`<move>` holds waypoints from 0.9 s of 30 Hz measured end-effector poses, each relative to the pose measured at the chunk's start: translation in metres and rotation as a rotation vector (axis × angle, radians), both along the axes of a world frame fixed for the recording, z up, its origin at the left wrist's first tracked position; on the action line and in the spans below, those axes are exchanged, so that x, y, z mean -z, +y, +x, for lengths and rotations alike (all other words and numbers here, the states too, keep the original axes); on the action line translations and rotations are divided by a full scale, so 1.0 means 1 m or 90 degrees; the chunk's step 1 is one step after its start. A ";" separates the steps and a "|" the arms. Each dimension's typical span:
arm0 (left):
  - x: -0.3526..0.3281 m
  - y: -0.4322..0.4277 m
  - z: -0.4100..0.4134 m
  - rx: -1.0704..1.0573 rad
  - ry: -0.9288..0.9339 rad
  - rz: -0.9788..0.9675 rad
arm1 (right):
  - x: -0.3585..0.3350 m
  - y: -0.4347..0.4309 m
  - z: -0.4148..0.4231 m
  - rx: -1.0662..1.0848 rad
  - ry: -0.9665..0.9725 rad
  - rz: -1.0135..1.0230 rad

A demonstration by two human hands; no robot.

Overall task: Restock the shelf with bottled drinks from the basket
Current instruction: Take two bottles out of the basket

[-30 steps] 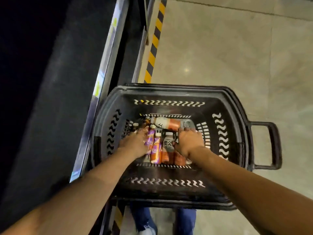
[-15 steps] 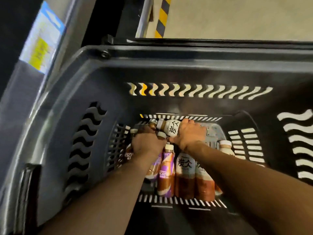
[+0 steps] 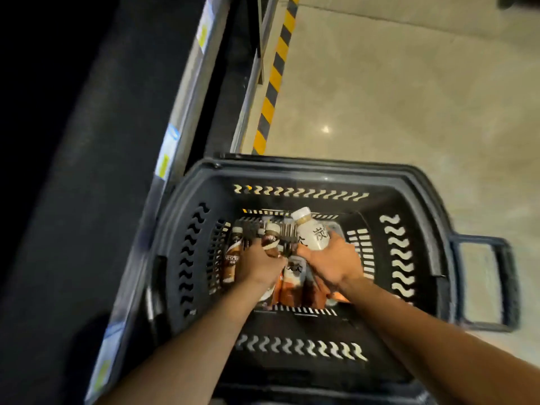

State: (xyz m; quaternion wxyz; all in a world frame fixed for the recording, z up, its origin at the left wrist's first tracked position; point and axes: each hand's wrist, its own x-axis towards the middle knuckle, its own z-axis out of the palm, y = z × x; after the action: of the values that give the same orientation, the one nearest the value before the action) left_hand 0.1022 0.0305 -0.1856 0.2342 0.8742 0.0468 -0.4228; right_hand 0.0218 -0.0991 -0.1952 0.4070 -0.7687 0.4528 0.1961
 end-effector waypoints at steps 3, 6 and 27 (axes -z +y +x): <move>-0.110 -0.005 -0.017 -0.075 0.016 -0.089 | -0.098 0.007 -0.026 0.139 -0.036 0.042; -0.229 -0.003 -0.028 -0.175 0.047 -0.187 | -0.200 0.013 -0.045 0.250 -0.084 0.103; -0.817 0.117 -0.151 -0.340 -0.314 -0.502 | -0.805 0.092 -0.099 -0.037 -0.525 0.327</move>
State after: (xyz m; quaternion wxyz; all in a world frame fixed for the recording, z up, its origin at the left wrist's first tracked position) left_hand -0.0485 0.1476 0.6312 0.6482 0.7510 0.0488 -0.1157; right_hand -0.0776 -0.0073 0.6098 0.7232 -0.6696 0.1690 -0.0082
